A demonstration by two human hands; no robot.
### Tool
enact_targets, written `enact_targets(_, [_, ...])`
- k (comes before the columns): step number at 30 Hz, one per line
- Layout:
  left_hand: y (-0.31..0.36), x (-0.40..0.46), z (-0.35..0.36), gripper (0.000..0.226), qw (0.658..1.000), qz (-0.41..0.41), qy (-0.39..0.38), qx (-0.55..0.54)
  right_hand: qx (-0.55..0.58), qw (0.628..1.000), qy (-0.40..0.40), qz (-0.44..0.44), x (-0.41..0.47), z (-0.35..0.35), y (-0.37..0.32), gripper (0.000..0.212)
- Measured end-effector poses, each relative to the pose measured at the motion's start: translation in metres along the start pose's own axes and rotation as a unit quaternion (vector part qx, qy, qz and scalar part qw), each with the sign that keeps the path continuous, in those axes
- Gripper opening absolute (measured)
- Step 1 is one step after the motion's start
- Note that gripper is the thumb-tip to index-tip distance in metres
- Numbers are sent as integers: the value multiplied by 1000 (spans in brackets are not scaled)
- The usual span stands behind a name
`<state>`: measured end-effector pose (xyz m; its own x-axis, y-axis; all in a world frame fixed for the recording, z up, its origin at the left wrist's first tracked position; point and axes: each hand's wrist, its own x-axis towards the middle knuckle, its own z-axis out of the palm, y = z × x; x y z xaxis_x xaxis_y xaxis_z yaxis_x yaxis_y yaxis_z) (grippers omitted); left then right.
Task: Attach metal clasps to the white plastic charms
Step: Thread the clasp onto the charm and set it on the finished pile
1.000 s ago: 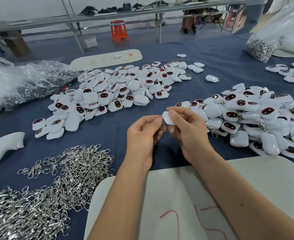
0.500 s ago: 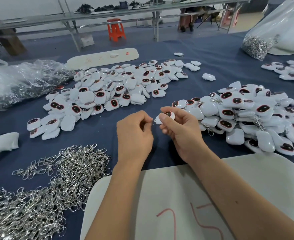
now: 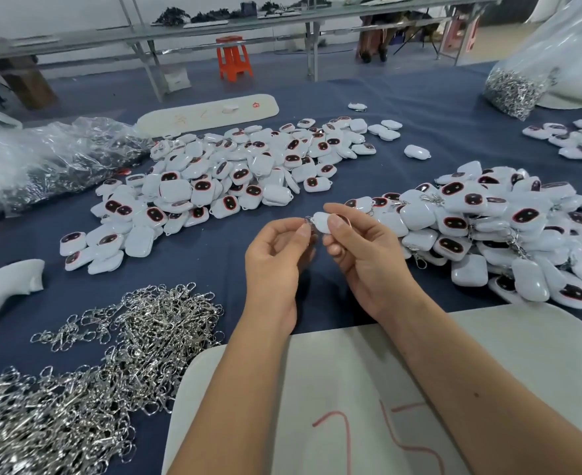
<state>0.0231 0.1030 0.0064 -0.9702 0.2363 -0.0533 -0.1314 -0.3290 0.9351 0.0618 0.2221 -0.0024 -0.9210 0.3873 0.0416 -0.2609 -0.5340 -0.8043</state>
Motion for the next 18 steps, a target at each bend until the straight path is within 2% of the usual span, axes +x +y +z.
enact_targets(5, [5, -2, 1, 15, 994, -34, 24, -103, -34, 999, -15, 14, -1, 3, 4, 23])
enact_targets(10, [5, 2, -1, 20, 994, -3, 60, -89, -64, 997, -26, 22, -3, 4, 5, 29])
enact_targets(12, [3, 4, -4, 21, 996, 37, 70, -40, -64, 997, -24, 20, -3, 4, 4, 31])
enact_targets(14, [1, 7, -9, 22, 990, 100, 80, 66, -59, 998, -14, 19, -3, 4, 3, 30])
enact_targets(18, [3, 10, -18, 21, 934, 220, 43, 278, -25, 999, 5, 27, -3, 3, 2, 24])
